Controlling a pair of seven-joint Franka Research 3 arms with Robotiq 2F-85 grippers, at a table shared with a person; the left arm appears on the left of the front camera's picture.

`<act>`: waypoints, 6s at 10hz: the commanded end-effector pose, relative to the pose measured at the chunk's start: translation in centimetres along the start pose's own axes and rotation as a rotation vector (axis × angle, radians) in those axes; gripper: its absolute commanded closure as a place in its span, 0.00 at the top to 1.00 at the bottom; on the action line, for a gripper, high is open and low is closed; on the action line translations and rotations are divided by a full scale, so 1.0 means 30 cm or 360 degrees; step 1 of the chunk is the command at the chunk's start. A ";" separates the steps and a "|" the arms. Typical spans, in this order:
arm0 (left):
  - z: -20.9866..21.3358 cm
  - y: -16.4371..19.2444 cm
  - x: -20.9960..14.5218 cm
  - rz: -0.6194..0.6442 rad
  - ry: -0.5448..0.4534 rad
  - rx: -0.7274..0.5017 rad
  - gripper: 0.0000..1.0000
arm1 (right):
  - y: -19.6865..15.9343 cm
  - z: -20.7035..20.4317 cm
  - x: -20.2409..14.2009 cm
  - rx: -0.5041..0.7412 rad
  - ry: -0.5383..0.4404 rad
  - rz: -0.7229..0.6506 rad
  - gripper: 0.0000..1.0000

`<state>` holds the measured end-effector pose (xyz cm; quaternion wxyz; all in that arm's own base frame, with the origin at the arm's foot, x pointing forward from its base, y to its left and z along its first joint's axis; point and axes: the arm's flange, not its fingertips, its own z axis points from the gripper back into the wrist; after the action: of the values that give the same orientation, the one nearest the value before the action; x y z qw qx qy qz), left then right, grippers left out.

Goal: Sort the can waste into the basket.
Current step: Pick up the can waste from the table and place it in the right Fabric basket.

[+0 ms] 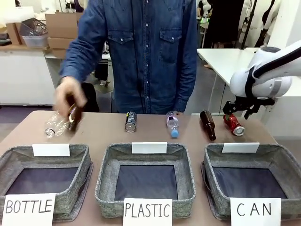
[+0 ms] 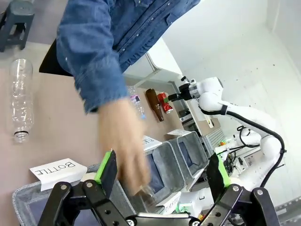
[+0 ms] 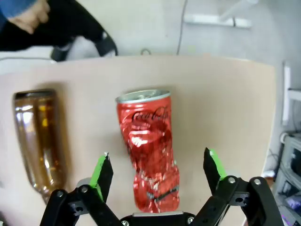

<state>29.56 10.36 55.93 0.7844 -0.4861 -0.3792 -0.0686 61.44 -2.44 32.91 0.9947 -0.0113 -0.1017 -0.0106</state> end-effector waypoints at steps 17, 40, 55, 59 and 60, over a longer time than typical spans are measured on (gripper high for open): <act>-0.004 -0.001 0.005 -0.0038 -0.0025 -0.0035 1.00 | 0.035 -0.047 0.043 -0.0106 0.0073 -0.0009 0.24; -0.004 -0.001 0.005 -0.0038 -0.0025 -0.0035 1.00 | 0.092 0.565 -0.773 0.0953 0.0351 0.2437 0.24; -0.004 -0.001 0.005 -0.0038 -0.0025 -0.0035 1.00 | 0.072 0.737 -0.615 0.2118 0.0256 0.0409 1.00; -0.004 -0.001 0.005 -0.0038 -0.0025 -0.0035 1.00 | -0.063 0.769 -0.538 0.2703 -0.0099 -0.0551 1.00; -0.004 -0.001 0.005 -0.0038 -0.0025 -0.0035 1.00 | -0.084 0.753 -0.523 0.2691 -0.0244 -0.0803 1.00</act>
<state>29.53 10.40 55.95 0.7831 -0.4866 -0.3807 -0.0708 41.36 -5.01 51.71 0.7774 0.6059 0.0574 0.1591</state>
